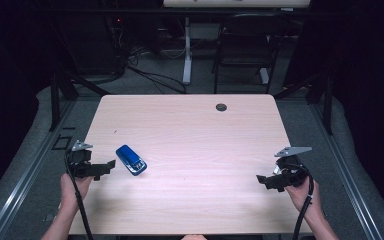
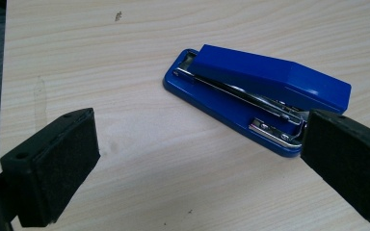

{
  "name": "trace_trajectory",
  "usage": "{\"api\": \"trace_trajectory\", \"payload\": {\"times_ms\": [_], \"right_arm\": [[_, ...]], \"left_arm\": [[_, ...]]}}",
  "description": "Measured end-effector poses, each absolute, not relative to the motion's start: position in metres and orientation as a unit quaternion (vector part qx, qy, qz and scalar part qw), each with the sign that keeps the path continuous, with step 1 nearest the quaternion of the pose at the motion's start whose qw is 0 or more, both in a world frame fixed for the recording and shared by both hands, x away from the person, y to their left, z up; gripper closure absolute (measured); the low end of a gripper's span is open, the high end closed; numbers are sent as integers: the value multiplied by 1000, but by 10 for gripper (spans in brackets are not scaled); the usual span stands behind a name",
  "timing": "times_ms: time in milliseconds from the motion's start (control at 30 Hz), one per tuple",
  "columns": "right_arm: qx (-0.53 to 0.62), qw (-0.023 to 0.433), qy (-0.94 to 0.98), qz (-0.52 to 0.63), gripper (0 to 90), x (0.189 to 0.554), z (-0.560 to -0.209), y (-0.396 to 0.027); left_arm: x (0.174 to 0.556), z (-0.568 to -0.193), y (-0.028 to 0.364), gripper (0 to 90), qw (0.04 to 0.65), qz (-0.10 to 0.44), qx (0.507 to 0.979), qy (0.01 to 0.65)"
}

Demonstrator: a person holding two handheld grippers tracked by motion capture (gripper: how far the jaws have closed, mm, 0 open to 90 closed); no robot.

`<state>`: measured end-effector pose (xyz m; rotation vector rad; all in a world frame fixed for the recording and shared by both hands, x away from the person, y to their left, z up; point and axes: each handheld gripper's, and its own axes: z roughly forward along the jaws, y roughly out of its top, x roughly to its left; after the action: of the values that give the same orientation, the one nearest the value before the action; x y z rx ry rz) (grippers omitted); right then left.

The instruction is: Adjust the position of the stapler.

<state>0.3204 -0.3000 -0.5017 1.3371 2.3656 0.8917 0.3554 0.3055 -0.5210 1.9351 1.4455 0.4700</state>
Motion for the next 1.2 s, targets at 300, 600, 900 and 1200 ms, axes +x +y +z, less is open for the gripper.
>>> {"api": "trace_trajectory", "payload": {"times_ms": [300,600,900,1200], "right_arm": [[465,131,821,304,33,320,-503,-300],[471,141,816,303,32,320,-502,-301],[470,135,816,308,32,323,-503,-298],[453,109,829,308,32,325,-506,-292]], "left_arm": [[361,-523,305,0,334,173,746,549],[368,-516,305,0,332,201,740,549],[391,-519,316,1,337,193,714,582],[403,-523,317,49,328,193,719,582]]}}
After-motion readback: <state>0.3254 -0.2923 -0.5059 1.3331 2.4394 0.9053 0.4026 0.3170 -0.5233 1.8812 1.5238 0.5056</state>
